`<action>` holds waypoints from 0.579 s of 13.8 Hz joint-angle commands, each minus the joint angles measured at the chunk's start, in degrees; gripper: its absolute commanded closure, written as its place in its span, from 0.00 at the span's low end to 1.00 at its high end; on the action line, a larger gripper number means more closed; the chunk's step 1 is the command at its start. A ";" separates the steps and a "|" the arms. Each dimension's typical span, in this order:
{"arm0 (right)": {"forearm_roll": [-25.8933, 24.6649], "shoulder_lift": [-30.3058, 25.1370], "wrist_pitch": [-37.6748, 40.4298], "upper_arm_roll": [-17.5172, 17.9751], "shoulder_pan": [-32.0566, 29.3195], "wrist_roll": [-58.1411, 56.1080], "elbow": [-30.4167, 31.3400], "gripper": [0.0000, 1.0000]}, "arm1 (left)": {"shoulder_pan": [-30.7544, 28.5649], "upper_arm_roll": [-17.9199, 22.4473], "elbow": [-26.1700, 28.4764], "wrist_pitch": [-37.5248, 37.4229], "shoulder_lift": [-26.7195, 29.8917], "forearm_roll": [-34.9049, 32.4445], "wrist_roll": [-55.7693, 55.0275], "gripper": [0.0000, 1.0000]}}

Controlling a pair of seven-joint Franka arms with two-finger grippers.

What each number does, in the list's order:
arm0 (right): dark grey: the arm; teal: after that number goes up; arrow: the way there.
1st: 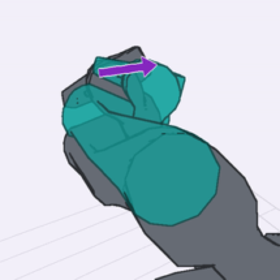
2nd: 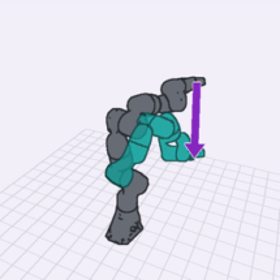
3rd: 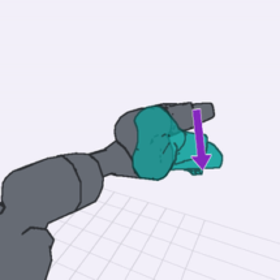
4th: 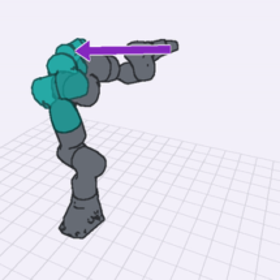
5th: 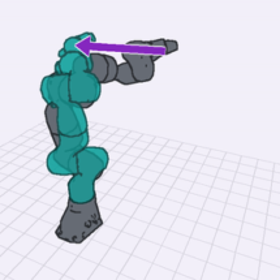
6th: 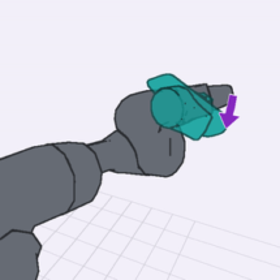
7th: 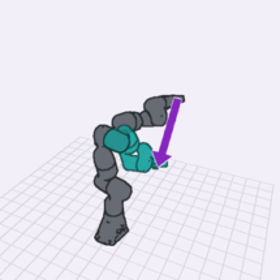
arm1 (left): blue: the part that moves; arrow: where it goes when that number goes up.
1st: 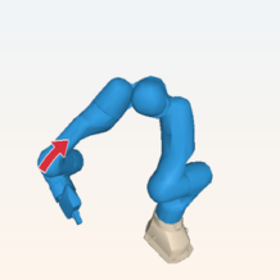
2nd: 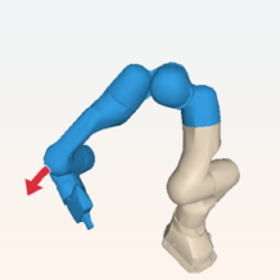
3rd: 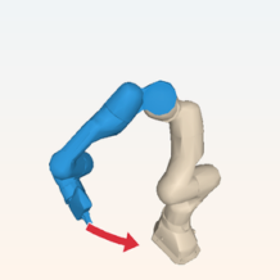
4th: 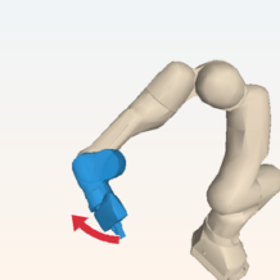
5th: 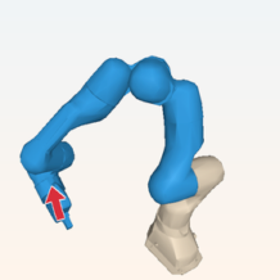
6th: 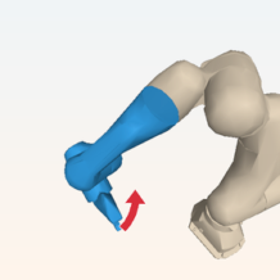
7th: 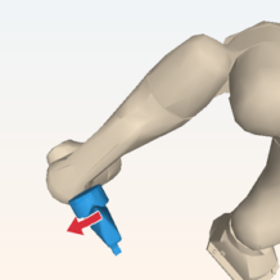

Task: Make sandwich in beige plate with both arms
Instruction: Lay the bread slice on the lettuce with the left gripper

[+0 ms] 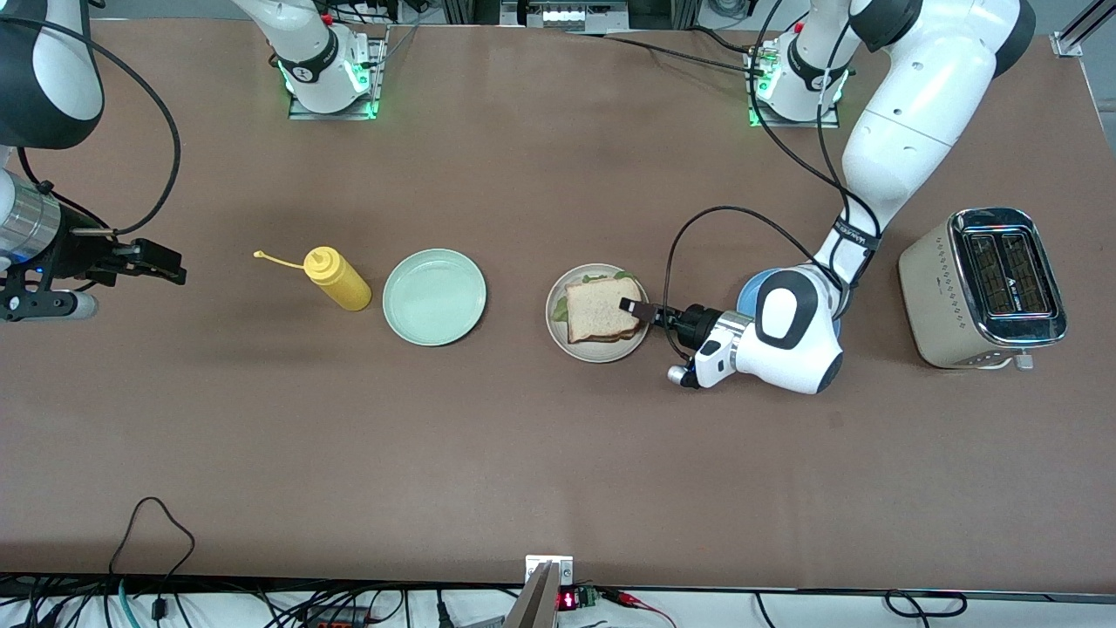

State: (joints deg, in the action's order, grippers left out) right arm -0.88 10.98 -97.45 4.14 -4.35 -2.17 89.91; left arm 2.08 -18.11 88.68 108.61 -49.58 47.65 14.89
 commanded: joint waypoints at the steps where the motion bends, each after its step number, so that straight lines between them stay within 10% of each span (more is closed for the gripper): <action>1: 1.32 -0.17 -0.63 0.08 -0.40 0.76 0.44 0.00 | -0.67 0.09 -0.61 0.12 -0.17 0.78 3.03 0.00; 8: 0.54 -0.34 -0.37 -0.27 -0.40 0.76 0.44 0.00 | -2.96 0.18 -1.06 -0.68 7.29 -6.77 2.96 0.00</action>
State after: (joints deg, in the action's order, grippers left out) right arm 0.45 11.04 -97.57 3.73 -4.52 -1.13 90.10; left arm -1.00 -17.96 86.34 108.57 -46.58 43.78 18.70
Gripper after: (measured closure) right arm 0.000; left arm 0.000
